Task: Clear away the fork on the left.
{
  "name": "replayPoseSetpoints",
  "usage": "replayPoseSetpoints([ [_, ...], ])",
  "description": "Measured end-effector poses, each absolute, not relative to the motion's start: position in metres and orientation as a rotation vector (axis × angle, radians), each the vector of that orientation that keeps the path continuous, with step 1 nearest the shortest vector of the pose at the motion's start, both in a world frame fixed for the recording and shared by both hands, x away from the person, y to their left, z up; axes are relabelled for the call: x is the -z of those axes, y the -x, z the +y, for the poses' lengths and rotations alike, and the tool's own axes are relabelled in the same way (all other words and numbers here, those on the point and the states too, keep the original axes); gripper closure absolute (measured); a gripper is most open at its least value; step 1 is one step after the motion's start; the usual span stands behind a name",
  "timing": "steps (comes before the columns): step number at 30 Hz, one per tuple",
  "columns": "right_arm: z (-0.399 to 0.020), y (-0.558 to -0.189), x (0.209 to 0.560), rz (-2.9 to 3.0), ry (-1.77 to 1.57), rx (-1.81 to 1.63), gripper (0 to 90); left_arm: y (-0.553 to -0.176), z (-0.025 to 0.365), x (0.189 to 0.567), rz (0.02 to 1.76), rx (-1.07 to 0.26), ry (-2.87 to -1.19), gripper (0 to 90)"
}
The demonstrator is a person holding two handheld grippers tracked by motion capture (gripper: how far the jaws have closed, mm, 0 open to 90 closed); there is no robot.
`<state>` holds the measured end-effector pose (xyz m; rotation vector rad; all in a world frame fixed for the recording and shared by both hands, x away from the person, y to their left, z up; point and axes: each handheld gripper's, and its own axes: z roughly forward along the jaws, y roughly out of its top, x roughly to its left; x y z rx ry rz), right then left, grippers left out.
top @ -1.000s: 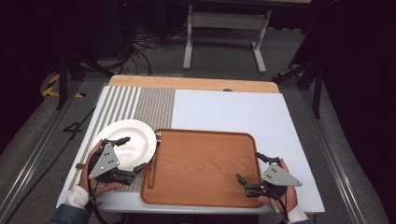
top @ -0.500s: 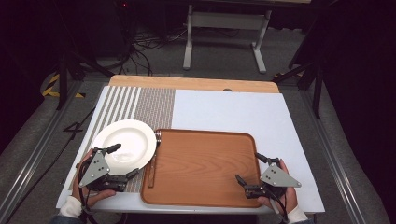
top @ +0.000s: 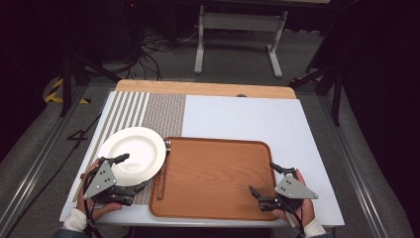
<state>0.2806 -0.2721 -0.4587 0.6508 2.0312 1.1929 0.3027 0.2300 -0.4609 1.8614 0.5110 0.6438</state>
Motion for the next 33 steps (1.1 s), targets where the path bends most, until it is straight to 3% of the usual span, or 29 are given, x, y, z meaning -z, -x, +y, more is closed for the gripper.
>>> replayPoseSetpoints([
  [33,-0.2746,-0.2819,0.4604,2.031,-0.664,-1.197,5.2,-0.3046,0.2277,0.4605,0.509,-0.628,-1.867,4.0],
])
